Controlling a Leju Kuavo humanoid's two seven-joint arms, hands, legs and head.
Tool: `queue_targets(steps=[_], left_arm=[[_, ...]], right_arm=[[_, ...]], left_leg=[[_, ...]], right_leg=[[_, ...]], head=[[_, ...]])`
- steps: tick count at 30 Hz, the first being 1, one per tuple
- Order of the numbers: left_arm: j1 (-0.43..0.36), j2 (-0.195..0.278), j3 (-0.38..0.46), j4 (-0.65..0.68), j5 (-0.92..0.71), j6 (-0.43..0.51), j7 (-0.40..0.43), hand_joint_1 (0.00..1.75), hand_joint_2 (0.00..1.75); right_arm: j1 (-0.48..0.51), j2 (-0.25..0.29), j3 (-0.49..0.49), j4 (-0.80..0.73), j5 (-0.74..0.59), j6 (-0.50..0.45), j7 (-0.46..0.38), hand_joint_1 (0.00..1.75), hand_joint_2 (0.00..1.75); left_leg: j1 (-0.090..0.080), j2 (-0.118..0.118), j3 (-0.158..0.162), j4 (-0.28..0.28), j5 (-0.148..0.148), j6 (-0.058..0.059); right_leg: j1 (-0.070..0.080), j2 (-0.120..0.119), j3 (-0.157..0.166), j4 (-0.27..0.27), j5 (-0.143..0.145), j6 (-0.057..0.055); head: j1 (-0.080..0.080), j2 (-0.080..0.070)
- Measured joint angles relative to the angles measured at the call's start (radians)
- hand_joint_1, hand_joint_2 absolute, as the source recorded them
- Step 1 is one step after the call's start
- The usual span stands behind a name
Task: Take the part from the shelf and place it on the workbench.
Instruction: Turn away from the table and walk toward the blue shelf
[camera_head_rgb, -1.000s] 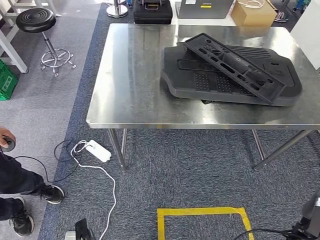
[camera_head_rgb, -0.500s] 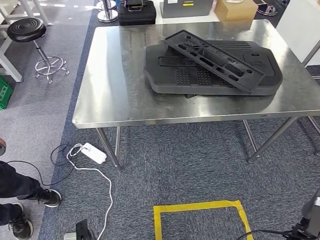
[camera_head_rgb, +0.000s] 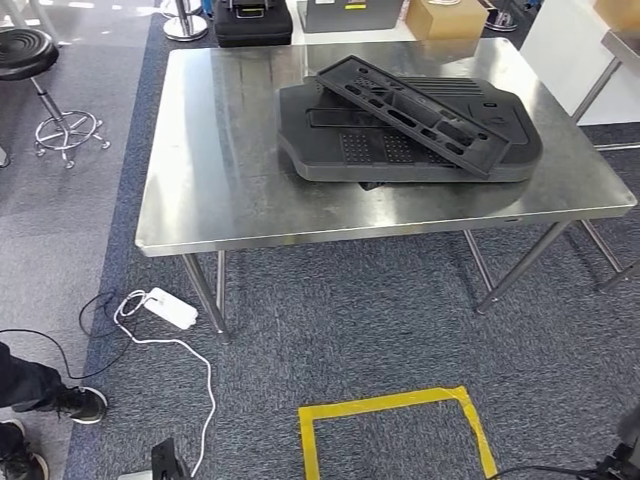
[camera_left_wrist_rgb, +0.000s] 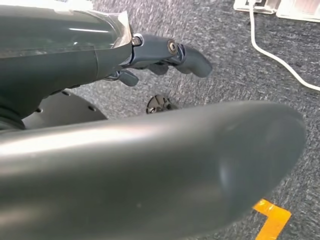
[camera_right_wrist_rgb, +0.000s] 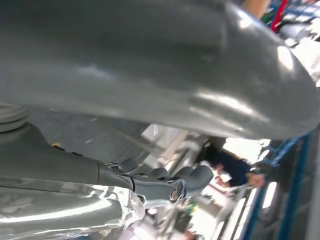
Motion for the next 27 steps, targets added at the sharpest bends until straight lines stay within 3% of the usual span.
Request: queue_targets(steps=[1,2,3,5,7,11,13,15,16,17,18,21,23,25,27], left_arm=[[0.001,0.0,0.0,0.0,0.0,0.0,0.0,0.0,0.0],[0.001,0.001,0.0,0.0,0.0,0.0,0.0,0.0,0.0],[0.001,0.001,0.0,0.0,0.0,0.0,0.0,0.0,0.0],[-0.001,0.0,0.0,0.0,0.0,0.0,0.0,0.0,0.0],[-0.003,0.0,0.0,0.0,0.0,0.0,0.001,0.0,0.0],[-0.003,-0.001,0.0,0.0,0.0,0.0,0.004,0.0,0.0],[-0.003,0.0,0.0,0.0,0.0,0.0,0.005,0.0,0.0],[0.001,0.0,0.0,0.0,0.0,0.001,0.007,0.0,0.0],[0.003,0.0,0.0,0.0,0.0,0.001,0.008,0.0,0.0],[0.004,0.0,0.0,0.0,0.0,0.001,0.008,0.0,0.0],[0.005,0.0,0.0,0.0,0.0,0.002,0.008,0.0,0.0],[0.004,0.0,0.0,0.0,0.0,0.002,0.007,0.0,0.0],[0.002,0.001,0.0,0.0,0.0,0.002,0.006,0.0,0.0],[0.001,0.001,0.0,0.0,0.0,0.002,0.006,0.0,0.0],[-0.001,0.0,0.0,0.0,0.0,0.002,0.006,0.0,0.0]], right_arm=[[0.001,0.0,-0.011,0.017,-0.003,0.003,0.0,0.0,0.0],[0.001,0.0,-0.022,0.033,-0.006,0.005,0.0,0.0,0.0],[0.001,0.0,-0.033,0.048,-0.008,0.008,0.001,0.0,0.0],[-0.008,0.0,-0.054,0.079,-0.01,0.015,0.005,0.0,0.0],[-0.018,0.0,-0.08,0.117,-0.014,0.026,0.01,0.0,0.0],[-0.022,-0.001,-0.125,0.172,-0.024,0.039,0.008,0.0,0.0],[-0.028,0.0,-0.14,0.194,-0.025,0.04,0.003,0.0,0.0],[-0.03,0.002,-0.156,0.223,-0.025,0.044,-0.002,0.0,0.0],[-0.03,0.004,-0.165,0.24,-0.024,0.047,-0.005,0.0,0.0],[-0.03,0.005,-0.176,0.258,-0.023,0.049,-0.008,0.0,0.0],[-0.031,0.007,-0.188,0.275,-0.022,0.051,-0.011,0.0,0.0],[-0.036,0.01,-0.219,0.323,-0.017,0.057,-0.021,0.0,0.0],[-0.041,0.011,-0.236,0.351,-0.011,0.06,-0.025,0.0,0.0],[-0.041,0.011,-0.251,0.373,-0.007,0.06,-0.026,0.0,0.0],[-0.043,0.011,-0.264,0.389,-0.006,0.06,-0.028,0.0,0.0]], left_leg=[[-0.001,0.006,0.0,0.0,0.0,0.0],[-0.001,0.012,0.0,0.0,0.0,0.0],[-0.001,0.017,0.001,0.001,0.0,-0.001],[-0.003,0.027,0.002,0.001,-0.001,-0.005],[-0.006,0.034,0.0,0.001,-0.001,-0.013],[-0.005,0.038,-0.005,0.012,-0.016,-0.031],[-0.003,0.018,-0.038,0.093,-0.072,-0.036],[-0.003,0.004,-0.097,0.232,-0.137,-0.036],[-0.004,0.001,-0.117,0.279,-0.15,-0.036],[-0.004,0.0,-0.122,0.291,-0.144,-0.035],[-0.004,-0.001,-0.109,0.262,-0.118,-0.033],[-0.001,-0.026,-0.024,0.074,-0.024,-0.026],[-0.001,-0.043,-0.003,0.02,-0.012,-0.024],[-0.003,-0.037,-0.005,0.015,-0.011,-0.017],[0.0,-0.026,-0.005,0.011,-0.006,-0.006]], right_leg=[[-0.002,-0.002,-0.011,0.032,-0.007,0.004],[-0.003,-0.004,-0.003,0.025,0.005,0.006],[-0.004,-0.007,0.022,-0.018,0.032,0.007],[-0.001,-0.028,0.097,-0.161,0.089,0.005],[0.005,-0.042,0.134,-0.242,0.107,-0.007],[0.006,-0.028,0.13,-0.253,0.112,-0.035],[0.002,-0.019,0.129,-0.259,0.119,-0.048],[0.004,-0.008,0.125,-0.259,0.122,-0.053],[0.005,-0.001,0.124,-0.259,0.122,-0.054],[0.006,0.005,0.123,-0.259,0.123,-0.054],[0.006,0.012,0.124,-0.257,0.123,-0.054],[0.007,0.034,0.119,-0.246,0.12,-0.047],[0.007,0.047,0.108,-0.237,0.121,-0.037],[0.004,0.054,0.101,-0.235,0.123,-0.026],[0.002,0.035,0.089,-0.207,0.1,-0.016]], head=[[0.0,0.0],[0.0,0.0],[0.0,0.0],[0.0,0.0],[-0.001,0.0],[-0.002,0.0],[-0.003,0.0],[-0.003,0.0],[-0.003,0.0],[-0.003,0.0],[-0.003,0.0],[-0.002,0.0],[-0.002,0.0],[-0.002,0.0],[-0.001,0.0]])
